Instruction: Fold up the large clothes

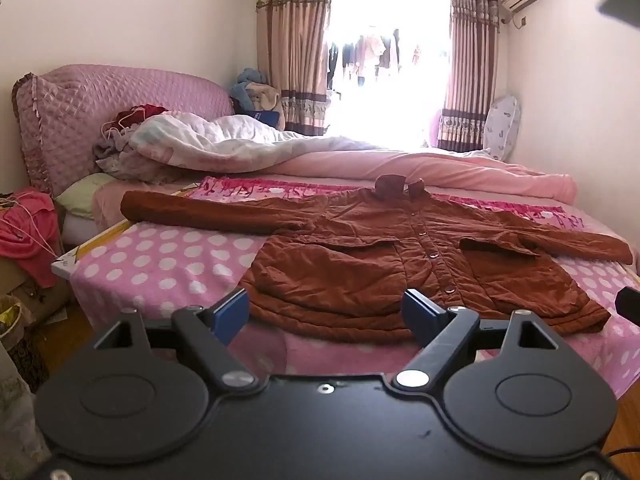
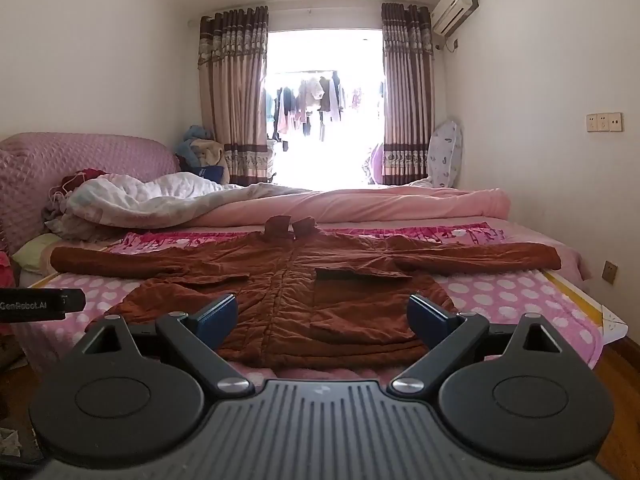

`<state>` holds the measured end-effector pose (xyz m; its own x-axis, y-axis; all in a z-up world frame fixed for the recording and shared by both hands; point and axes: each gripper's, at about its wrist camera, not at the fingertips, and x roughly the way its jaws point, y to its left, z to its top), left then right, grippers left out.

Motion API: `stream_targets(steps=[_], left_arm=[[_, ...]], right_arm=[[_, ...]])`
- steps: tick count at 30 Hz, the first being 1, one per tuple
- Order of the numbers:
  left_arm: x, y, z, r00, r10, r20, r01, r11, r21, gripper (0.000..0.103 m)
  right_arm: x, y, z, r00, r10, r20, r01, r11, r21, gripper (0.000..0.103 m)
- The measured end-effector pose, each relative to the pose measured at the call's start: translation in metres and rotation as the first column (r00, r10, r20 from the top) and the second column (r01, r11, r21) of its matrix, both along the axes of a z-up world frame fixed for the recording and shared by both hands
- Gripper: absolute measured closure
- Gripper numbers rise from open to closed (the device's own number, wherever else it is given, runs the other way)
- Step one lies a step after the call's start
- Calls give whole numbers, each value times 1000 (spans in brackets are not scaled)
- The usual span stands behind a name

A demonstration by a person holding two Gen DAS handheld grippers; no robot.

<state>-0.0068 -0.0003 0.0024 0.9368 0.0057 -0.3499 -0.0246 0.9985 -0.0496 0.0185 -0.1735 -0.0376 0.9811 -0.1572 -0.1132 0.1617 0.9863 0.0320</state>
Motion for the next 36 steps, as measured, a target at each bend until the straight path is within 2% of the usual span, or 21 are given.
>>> stream_targets(steps=[36], left_arm=[[-2, 2, -1, 1000, -7, 18, 7, 1000, -3, 18]], right_arm=[[-1, 3, 3, 1000, 3, 11, -3, 1000, -10, 0]])
